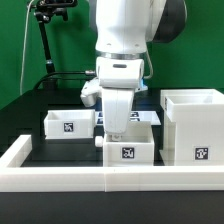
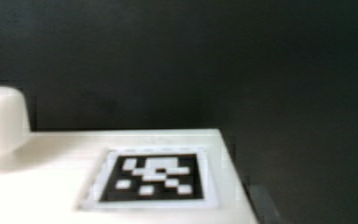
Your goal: Assemble drawer
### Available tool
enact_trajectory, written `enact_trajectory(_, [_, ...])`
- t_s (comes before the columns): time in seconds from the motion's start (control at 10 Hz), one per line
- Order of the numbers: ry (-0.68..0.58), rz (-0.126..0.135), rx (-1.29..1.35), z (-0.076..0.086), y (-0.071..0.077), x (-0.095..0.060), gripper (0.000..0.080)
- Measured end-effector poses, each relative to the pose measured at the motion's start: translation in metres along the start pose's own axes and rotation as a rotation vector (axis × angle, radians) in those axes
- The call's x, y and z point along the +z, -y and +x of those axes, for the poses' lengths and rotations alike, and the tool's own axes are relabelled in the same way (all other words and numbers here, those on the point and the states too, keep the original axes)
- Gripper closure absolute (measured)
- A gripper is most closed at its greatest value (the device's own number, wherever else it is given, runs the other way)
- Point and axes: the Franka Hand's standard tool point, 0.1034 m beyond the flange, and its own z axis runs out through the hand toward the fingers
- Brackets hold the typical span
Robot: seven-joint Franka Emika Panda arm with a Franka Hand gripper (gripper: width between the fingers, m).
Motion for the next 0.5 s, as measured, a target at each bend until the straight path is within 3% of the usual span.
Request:
enact_trajectory(0.1, [-0.003,-0.011,-0.022,0.005,-0.001,0.0,0.0752])
enact_trajectory(0.4, [0.002,-0.01,-0.058,0.021,-0.004,0.0,0.0752])
enact_trajectory(0.5, [0.002,-0.008,-0.055,0.019,-0.003,0.001,0.0752])
